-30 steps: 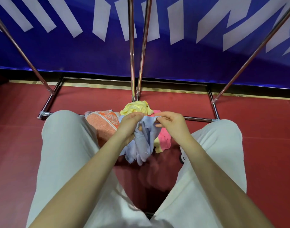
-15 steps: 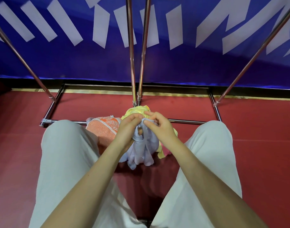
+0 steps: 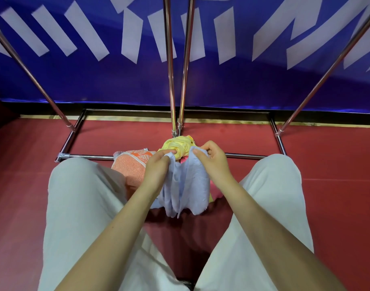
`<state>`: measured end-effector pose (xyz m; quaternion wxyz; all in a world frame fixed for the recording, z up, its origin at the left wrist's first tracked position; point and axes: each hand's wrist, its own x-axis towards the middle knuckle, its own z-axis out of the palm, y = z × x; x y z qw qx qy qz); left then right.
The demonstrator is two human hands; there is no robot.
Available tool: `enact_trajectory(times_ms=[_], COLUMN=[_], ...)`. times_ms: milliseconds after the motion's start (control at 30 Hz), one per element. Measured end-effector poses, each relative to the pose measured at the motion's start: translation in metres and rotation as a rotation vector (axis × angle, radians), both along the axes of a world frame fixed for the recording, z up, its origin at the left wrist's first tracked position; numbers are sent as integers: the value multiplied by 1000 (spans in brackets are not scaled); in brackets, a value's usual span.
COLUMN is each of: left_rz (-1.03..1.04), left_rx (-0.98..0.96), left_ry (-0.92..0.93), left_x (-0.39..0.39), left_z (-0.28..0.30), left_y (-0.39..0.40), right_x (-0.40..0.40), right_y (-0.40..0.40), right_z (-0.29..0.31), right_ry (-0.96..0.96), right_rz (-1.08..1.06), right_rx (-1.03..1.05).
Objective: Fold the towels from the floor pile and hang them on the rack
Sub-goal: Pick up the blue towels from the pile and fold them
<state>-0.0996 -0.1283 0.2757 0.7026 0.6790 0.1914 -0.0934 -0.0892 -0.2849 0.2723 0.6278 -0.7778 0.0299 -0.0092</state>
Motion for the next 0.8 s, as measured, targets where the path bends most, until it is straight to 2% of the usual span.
enact_trajectory(times_ms=[167,400,567,667,800], left_rz=[-79,-10,38,69,74], left_rx=[183,151,97,-19,-24], left_ry=[-105,-170,-141,-68,-25], left_x=[-6,-8,-9,-11,-13], left_z=[-4,-3,-7,-5,0], left_y=[6,8,9,7,-5], right_x=[-1,-10,-18,-22,-24], right_y=[-17,-36,-44,-43,-33], right_z=[-1,-3,-3,2,4], right_ry=[1,-19,-93,-96,-44], right_rz=[-83,-169,-328,-299,-162], right_rx=[-17,-72,-36,-4,6])
